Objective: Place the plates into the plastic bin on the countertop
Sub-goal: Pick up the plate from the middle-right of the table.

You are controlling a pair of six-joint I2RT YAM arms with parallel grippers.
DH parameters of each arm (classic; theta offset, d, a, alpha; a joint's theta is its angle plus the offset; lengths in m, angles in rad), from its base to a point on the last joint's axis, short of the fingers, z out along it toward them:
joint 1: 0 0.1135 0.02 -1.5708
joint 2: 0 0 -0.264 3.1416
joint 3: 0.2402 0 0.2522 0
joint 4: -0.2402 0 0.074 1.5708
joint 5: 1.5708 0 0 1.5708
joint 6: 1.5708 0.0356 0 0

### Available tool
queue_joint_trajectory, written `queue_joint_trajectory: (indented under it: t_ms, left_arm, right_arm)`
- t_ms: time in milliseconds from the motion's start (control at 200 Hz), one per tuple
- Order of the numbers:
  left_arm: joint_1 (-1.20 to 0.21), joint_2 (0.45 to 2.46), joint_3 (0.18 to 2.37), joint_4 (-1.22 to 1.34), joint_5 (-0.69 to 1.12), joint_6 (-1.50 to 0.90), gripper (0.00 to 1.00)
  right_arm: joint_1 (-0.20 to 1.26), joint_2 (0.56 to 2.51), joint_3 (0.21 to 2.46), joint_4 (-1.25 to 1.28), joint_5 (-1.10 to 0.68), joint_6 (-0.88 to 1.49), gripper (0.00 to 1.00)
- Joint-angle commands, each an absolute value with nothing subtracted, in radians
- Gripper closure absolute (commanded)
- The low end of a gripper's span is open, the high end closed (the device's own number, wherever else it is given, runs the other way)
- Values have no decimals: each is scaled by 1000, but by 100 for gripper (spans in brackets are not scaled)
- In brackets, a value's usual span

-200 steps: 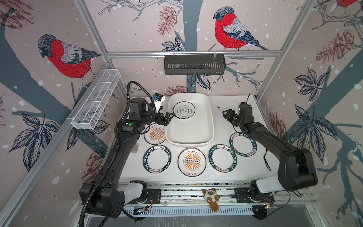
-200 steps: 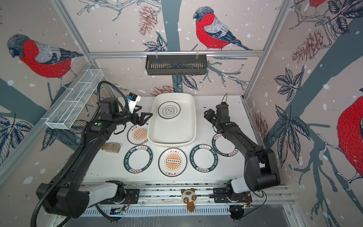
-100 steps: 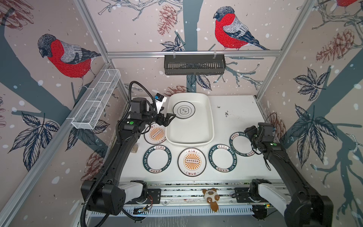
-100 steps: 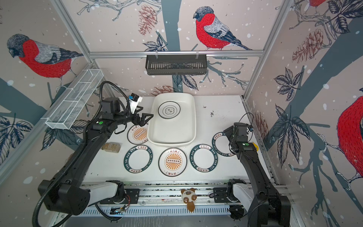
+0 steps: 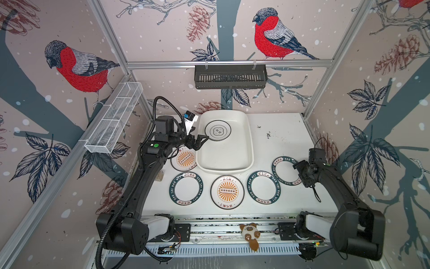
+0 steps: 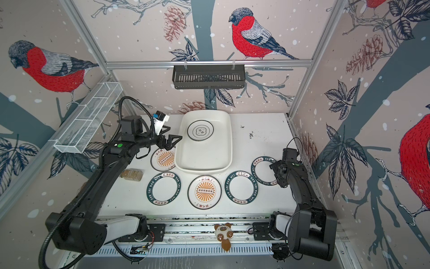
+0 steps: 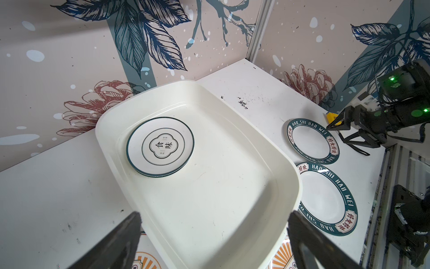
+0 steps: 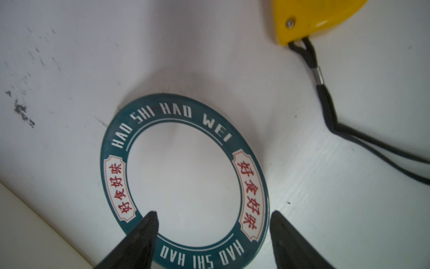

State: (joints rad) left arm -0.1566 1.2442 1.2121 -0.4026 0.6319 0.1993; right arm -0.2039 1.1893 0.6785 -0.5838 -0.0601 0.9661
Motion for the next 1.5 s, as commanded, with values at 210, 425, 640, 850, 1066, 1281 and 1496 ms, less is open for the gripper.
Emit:
queue_joint_trajectory:
  t_ms: [210, 425, 640, 850, 1066, 1281, 1496]
  left_arm:
    - [-158, 1246, 1187, -373, 663, 207, 3]
    - [-158, 1249, 1190, -365, 664, 200, 3]
    - [-158, 1251, 1189, -359, 664, 193, 3]
    - [-158, 1255, 1190, -353, 665, 190, 3]
    - [-157, 1259, 1186, -347, 666, 187, 3]
    - [-157, 1266, 1188, -341, 668, 184, 3]
    - [-158, 1269, 1188, -334, 671, 178, 3]
  right_arm:
    - [-224, 1183, 605, -620, -99, 949, 23]
    - [-230, 1180, 549, -549, -138, 960, 24]
    - [-236, 1160, 498, -482, -165, 977, 29]
    - [-249, 1139, 461, -420, -208, 984, 35]
    - [-258, 1135, 420, -357, -236, 985, 41]
    - [-270, 1132, 367, -294, -260, 991, 46]
    - [-279, 1134, 317, -216, -298, 1005, 53]
